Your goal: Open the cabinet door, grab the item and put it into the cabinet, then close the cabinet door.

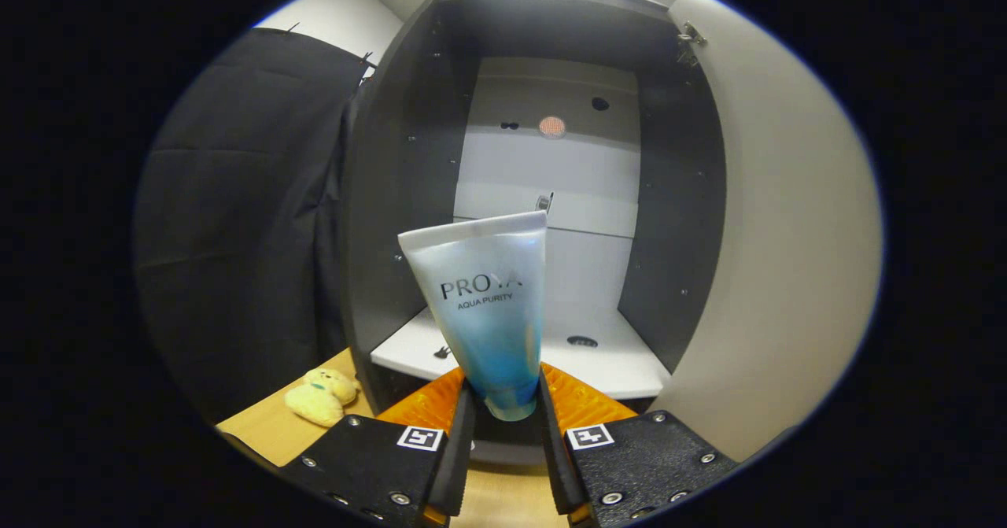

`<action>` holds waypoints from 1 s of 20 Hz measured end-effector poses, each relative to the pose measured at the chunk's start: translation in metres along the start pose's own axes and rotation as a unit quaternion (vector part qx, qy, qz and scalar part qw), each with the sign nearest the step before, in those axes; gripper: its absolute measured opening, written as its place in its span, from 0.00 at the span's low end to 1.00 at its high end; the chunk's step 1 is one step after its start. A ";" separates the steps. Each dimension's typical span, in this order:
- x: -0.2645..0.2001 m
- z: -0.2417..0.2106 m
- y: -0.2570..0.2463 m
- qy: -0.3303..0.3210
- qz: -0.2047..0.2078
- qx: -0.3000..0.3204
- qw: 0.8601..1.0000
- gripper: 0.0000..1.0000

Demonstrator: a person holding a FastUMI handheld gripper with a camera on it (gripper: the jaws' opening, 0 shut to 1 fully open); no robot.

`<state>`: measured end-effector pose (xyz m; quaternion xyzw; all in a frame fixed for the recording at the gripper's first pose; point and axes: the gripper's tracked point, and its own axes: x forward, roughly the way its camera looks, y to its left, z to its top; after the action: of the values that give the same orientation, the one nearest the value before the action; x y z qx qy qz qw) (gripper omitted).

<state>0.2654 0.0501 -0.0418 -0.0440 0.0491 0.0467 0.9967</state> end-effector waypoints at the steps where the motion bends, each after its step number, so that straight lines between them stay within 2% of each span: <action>1: 0.017 0.003 -0.005 0.000 -0.002 0.003 1.000 0.43; 5: 0.079 -0.008 -0.024 0.016 -0.007 0.029 0.999 0.43; 8: 0.108 -0.029 -0.028 0.039 -0.005 0.053 0.998 0.43; 12: 0.122 -0.045 -0.020 0.055 0.011 0.093 0.994 0.43; 15: 0.125 -0.047 -0.017 0.048 0.013 0.083 0.995 0.43; 18: 0.124 -0.043 -0.012 0.046 0.011 0.099 0.994 0.47; 20: 0.120 -0.040 -0.014 0.043 0.009 0.103 0.994 0.60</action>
<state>0.3818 0.0428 -0.0920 0.0578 0.0972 0.0480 0.9924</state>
